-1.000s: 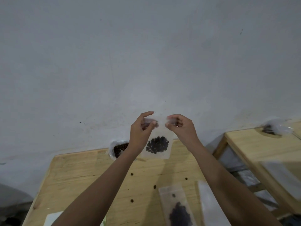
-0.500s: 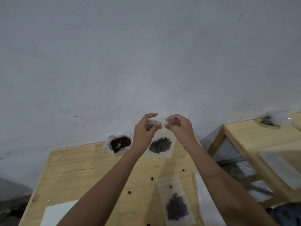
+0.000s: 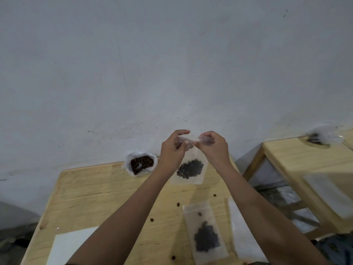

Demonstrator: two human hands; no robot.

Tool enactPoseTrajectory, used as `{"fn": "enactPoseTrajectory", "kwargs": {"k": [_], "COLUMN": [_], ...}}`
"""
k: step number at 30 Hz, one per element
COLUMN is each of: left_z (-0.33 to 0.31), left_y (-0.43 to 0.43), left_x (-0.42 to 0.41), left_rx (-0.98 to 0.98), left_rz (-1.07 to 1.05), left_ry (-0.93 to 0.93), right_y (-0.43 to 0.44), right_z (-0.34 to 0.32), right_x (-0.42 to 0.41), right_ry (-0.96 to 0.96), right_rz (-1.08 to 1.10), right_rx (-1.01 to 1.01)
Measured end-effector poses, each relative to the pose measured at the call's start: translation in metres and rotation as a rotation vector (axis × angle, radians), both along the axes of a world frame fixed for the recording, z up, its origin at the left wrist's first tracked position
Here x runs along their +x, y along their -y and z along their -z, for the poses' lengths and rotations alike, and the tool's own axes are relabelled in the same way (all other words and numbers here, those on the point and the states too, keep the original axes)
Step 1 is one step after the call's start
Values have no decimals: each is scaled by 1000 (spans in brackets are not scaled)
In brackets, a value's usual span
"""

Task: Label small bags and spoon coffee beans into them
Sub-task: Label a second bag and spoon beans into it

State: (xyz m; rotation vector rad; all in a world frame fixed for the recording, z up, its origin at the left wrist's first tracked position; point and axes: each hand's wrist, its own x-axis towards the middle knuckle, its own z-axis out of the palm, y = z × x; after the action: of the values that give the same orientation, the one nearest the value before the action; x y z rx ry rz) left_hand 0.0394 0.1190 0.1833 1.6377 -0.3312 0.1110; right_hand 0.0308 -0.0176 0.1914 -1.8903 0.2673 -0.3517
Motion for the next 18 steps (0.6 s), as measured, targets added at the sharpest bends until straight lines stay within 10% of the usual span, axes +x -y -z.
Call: {"fn": "enactPoseTrajectory", "kwargs": {"k": [18], "left_z": [9], "left_y": [2], "left_x": [-1], "left_rx": [51], "left_rz": [36], "left_ry": [-65], "right_y": [15], "right_z": [2], "right_x": [-14], "right_ry": [19], "right_rz": [-46], "right_rx": [10]}}
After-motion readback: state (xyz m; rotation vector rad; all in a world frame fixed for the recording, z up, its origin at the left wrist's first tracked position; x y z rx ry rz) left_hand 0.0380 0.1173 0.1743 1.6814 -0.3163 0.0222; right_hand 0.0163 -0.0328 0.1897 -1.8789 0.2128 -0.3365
